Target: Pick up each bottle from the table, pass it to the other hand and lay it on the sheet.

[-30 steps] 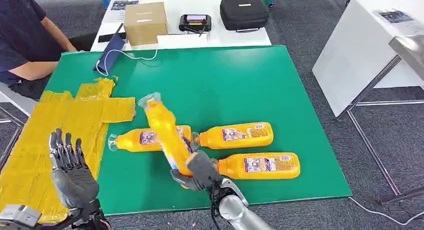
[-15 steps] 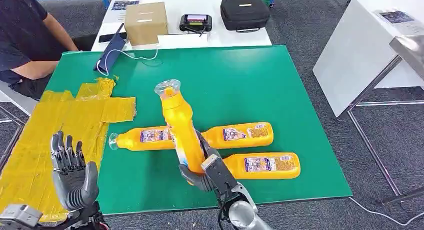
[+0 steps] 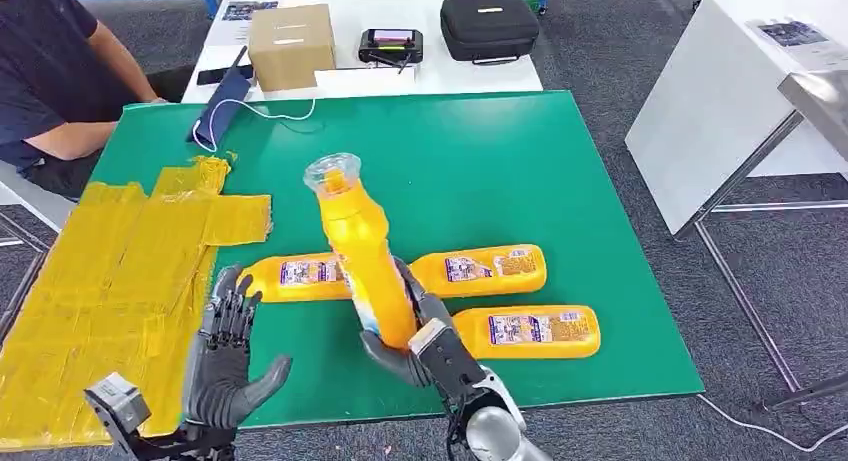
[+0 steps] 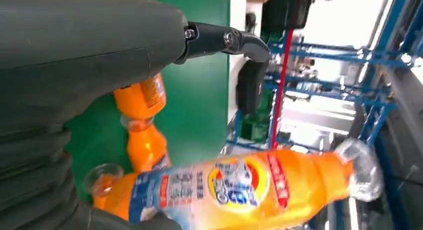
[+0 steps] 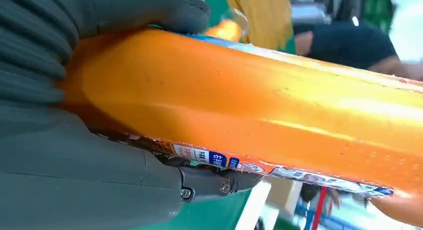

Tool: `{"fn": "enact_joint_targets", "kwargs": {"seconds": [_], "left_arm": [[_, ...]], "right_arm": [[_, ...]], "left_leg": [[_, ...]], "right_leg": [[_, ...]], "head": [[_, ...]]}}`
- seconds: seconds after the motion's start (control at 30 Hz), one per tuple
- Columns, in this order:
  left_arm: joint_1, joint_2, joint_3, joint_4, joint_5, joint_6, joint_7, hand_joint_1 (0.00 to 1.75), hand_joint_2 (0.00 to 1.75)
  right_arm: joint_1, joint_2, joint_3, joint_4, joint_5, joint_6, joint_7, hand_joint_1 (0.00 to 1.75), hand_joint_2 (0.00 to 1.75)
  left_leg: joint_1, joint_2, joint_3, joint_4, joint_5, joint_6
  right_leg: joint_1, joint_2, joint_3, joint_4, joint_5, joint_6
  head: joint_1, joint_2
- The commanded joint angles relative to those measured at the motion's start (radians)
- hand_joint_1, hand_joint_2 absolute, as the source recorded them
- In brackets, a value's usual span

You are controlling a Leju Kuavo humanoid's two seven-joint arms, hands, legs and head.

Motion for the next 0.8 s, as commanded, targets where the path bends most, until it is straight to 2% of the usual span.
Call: {"fn": "enact_joint_targets", "kwargs": {"seconds": [0.03,0.2,0.23,0.27,0.4,0.47,0.6,0.73,0.8], "left_arm": [[-0.017,0.076,-0.054,0.052,0.011,-0.054,0.009,0.00,1.75],[-0.017,0.079,-0.050,0.053,0.021,-0.089,0.002,0.00,1.75],[-0.017,0.079,-0.050,0.053,0.021,-0.089,0.002,0.00,1.75],[-0.020,0.076,-0.044,0.058,0.026,-0.101,0.002,0.00,1.75],[-0.021,0.063,-0.025,0.068,0.046,-0.132,0.004,0.00,1.75],[-0.023,0.060,-0.015,0.075,0.069,-0.148,0.005,0.00,1.75],[-0.032,0.044,0.009,0.091,0.094,-0.166,0.010,0.00,1.75],[-0.039,0.035,0.028,0.100,0.102,-0.174,0.014,0.00,1.75],[-0.040,0.028,0.038,0.102,0.108,-0.177,0.016,0.00,1.75]], "right_arm": [[-0.094,-0.057,0.134,0.015,0.052,0.080,0.044,1.75,1.75],[-0.155,-0.087,0.214,0.053,0.096,0.179,0.104,1.75,1.75],[-0.155,-0.087,0.214,0.053,0.096,0.179,0.104,1.75,1.75],[-0.173,-0.084,0.233,0.069,0.110,0.195,0.111,1.75,1.75],[-0.224,-0.085,0.298,0.087,0.146,0.242,0.123,1.75,1.75],[-0.249,-0.086,0.329,0.095,0.161,0.266,0.134,1.75,1.75],[-0.309,-0.072,0.398,0.128,0.179,0.316,0.142,1.75,1.75],[-0.345,-0.049,0.440,0.143,0.179,0.334,0.150,1.75,1.75],[-0.358,-0.044,0.458,0.146,0.175,0.345,0.155,1.75,1.75]], "left_leg": [[0.000,-0.001,0.002,-0.001,0.000,-0.001],[0.001,-0.003,0.004,-0.001,-0.002,-0.001],[0.000,-0.001,0.002,-0.001,0.000,0.000],[0.001,-0.001,0.003,-0.001,-0.001,-0.001],[0.000,-0.001,0.002,-0.001,0.000,0.000],[0.001,-0.001,0.003,-0.001,-0.001,-0.001],[0.000,0.000,0.002,-0.001,0.000,0.000],[0.001,-0.001,0.004,-0.001,-0.001,-0.001],[0.000,-0.001,0.001,-0.001,0.000,0.000]], "right_leg": [[0.000,0.004,0.001,-0.001,0.000,-0.001],[0.000,0.010,0.004,-0.001,-0.001,-0.002],[0.000,0.005,0.002,-0.001,0.000,-0.001],[0.000,0.008,0.003,-0.001,0.000,-0.002],[0.000,0.005,0.001,-0.001,0.000,-0.001],[0.000,0.009,0.003,-0.001,0.000,-0.002],[0.000,0.005,0.001,-0.001,0.000,-0.001],[0.000,0.009,0.003,-0.001,0.000,-0.002],[0.000,0.004,0.001,0.000,0.000,-0.001]], "head": [[0.000,0.000],[0.000,0.000],[0.000,0.000],[0.000,0.000],[0.000,0.000],[0.000,0.000],[0.000,0.000],[0.000,0.000],[0.000,0.000]]}}
